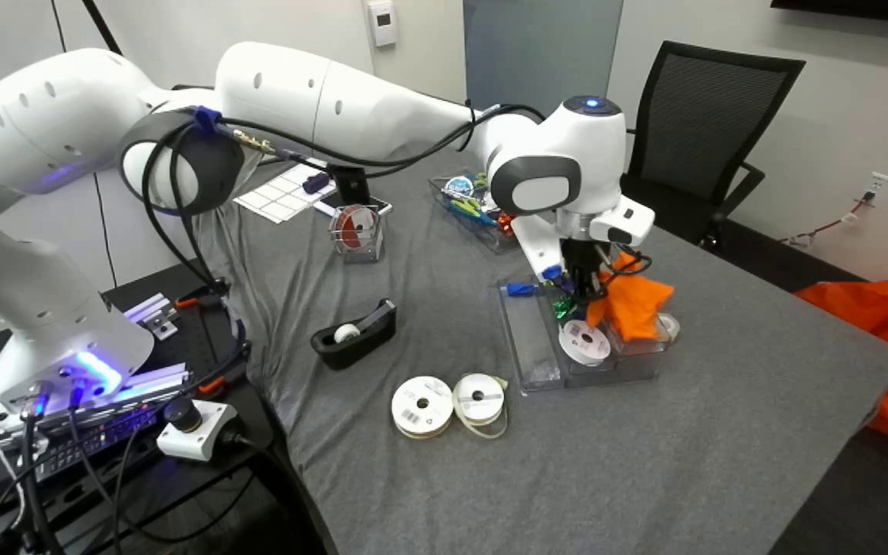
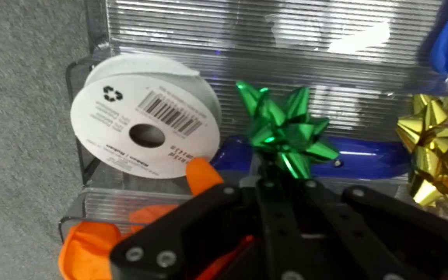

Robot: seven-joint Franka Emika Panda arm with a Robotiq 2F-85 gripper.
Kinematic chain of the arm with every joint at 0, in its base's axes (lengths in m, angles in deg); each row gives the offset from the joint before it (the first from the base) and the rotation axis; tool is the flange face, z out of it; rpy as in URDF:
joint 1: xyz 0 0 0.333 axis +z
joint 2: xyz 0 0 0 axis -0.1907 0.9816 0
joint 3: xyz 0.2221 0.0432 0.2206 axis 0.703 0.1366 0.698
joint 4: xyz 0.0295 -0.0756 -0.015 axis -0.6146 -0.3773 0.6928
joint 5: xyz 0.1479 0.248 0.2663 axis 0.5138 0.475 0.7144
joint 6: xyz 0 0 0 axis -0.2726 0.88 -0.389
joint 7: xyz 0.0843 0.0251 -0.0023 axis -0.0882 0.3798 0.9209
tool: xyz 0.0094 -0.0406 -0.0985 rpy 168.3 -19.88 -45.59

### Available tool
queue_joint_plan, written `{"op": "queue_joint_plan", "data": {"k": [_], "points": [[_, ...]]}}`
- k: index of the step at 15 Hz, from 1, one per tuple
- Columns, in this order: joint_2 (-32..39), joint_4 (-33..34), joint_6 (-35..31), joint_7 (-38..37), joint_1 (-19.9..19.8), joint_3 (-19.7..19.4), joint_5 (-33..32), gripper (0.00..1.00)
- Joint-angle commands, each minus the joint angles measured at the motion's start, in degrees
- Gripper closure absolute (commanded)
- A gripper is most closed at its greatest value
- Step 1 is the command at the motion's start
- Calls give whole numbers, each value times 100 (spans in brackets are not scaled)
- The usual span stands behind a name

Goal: Move the green and yellow ribbons to the left tray

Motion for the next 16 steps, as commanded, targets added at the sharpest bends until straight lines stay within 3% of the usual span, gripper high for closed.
{"op": "queue_joint_plan", "data": {"k": [1,6,12,16], "points": [[-190,-43,192,-41,26,-112,-92,100],[-265,-60,286,-51,78,-245,-172,100],[-766,-183,2092,478,67,-78,-147,100],[-1196,-316,2493,682,34,127,64,100]]}}
